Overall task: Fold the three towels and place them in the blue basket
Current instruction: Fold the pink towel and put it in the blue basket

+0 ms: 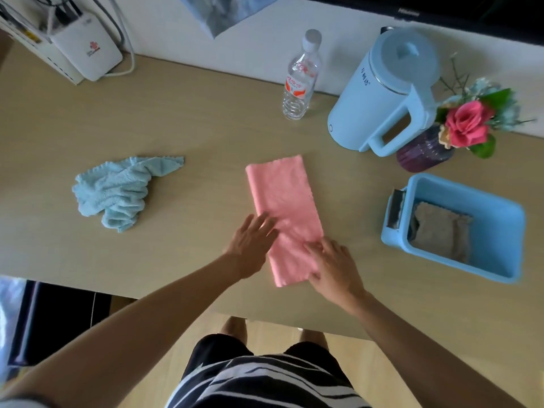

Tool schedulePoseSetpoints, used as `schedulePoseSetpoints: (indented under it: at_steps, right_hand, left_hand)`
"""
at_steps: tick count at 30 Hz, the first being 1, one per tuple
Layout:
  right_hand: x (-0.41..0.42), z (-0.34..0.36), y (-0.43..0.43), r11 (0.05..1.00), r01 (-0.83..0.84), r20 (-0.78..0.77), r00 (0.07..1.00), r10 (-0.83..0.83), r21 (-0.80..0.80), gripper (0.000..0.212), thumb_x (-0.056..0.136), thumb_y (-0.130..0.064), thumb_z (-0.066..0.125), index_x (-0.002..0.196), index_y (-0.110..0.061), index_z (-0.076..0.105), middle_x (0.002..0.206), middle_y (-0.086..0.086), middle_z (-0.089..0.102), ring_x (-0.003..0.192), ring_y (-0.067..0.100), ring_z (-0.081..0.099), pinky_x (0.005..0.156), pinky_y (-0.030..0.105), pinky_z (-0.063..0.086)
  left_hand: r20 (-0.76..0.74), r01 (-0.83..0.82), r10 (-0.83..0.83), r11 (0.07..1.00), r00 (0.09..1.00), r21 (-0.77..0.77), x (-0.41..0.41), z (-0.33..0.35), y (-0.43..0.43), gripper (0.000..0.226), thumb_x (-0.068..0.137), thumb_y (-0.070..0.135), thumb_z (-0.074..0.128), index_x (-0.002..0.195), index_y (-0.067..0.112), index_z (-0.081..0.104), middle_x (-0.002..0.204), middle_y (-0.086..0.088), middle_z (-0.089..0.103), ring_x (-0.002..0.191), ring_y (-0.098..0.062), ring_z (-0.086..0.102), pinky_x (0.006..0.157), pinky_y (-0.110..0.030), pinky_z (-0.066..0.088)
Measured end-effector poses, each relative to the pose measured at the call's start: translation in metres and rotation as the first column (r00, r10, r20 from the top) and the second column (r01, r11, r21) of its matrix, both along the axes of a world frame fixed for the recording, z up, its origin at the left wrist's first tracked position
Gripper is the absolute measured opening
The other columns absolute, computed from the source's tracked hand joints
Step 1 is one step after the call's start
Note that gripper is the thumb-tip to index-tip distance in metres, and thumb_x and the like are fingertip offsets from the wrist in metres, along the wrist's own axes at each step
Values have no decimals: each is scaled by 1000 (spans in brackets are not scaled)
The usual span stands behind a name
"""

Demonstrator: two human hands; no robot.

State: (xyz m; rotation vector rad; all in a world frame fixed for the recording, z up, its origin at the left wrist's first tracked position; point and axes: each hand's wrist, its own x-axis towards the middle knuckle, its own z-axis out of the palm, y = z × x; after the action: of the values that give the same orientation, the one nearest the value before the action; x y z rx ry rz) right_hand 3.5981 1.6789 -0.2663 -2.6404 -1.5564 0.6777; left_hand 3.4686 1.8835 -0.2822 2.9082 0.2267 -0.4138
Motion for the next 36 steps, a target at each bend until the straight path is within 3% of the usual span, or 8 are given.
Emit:
schedulePoseSetpoints:
  at_steps: [9, 14, 18, 21, 24, 28, 34, 36]
  right_hand:
    - [-26, -16, -22, 995, -75, 47, 996, 72, 72, 43, 71, -18, 81, 111, -24, 65, 108, -7, 62, 98, 18, 60, 88, 36, 46]
    - [-14, -5, -9, 978, -60, 22, 998, 57, 198, 13, 80, -29, 61, 84, -22, 71, 100, -4, 58, 104, 17, 52, 93, 36, 45]
    - [-6, 4, -2, 972, 83, -276, 961, -20, 220, 26, 87, -41, 54, 87, -20, 70, 102, -7, 64, 101, 10, 56, 94, 32, 41]
    - [-8, 17, 3, 928, 358, -633, 743, -218, 101, 37, 90, -49, 51, 92, -17, 69, 85, 0, 71, 76, 20, 65, 70, 42, 52]
    - [-7, 24, 2, 879, 477, -775, 561, -292, 14, 34, 88, -58, 54, 89, -25, 65, 77, -12, 66, 68, 9, 60, 62, 31, 44]
    - [2, 23, 3, 874, 482, -860, 418, -294, -65, 58, 73, -58, 78, 120, -28, 62, 111, -11, 73, 103, 8, 69, 89, 30, 54]
    - [21, 23, 32, 786, 608, -714, 598, -364, 109, 3, 91, -17, 66, 92, -16, 69, 62, -13, 59, 50, 6, 45, 49, 22, 33]
    - [28, 16, 41, 756, 648, -648, 615, -450, 90, 29, 93, -27, 64, 82, 0, 60, 63, 3, 52, 53, 15, 42, 49, 29, 31]
  left_hand:
    - [-83, 236, -236, 972, 968, -12, -24, -2, -9, 75, 83, 15, 74, 149, 18, 39, 163, -9, 25, 149, -30, 28, 120, -45, 29]
    - [-78, 265, -265, 964, 961, -13, -23, 1, -7, 83, 69, 54, 79, 139, 19, 50, 151, -11, 46, 139, -32, 43, 113, -49, 39]
    - [27, 162, -160, 983, 987, -84, -28, 5, -11, 66, 69, 67, 65, 123, 28, 61, 133, 1, 60, 125, -21, 54, 108, -43, 40]
    - [105, -5, 30, 972, 994, -233, -31, 15, -20, 34, 89, 59, 51, 99, 29, 66, 99, 10, 71, 93, -12, 64, 97, -33, 41]
    - [40, -255, 318, 824, 947, -506, -30, 25, -23, 40, 100, 42, 53, 62, 30, 46, 54, 7, 53, 47, -10, 45, 59, -17, 36]
    - [-181, -445, 438, 631, 880, -636, -22, 28, -12, 46, 100, 39, 54, 58, 26, 43, 49, 7, 47, 39, -8, 38, 43, -19, 26]
    - [-300, -600, 565, 475, 769, -644, 4, 28, 11, 36, 98, 34, 58, 73, 8, 59, 57, 5, 53, 47, -10, 45, 46, -26, 32]
    - [-305, -611, 598, 410, 741, -677, 12, 28, 17, 23, 95, 31, 62, 93, 9, 68, 78, 3, 68, 66, -12, 62, 55, -27, 46]
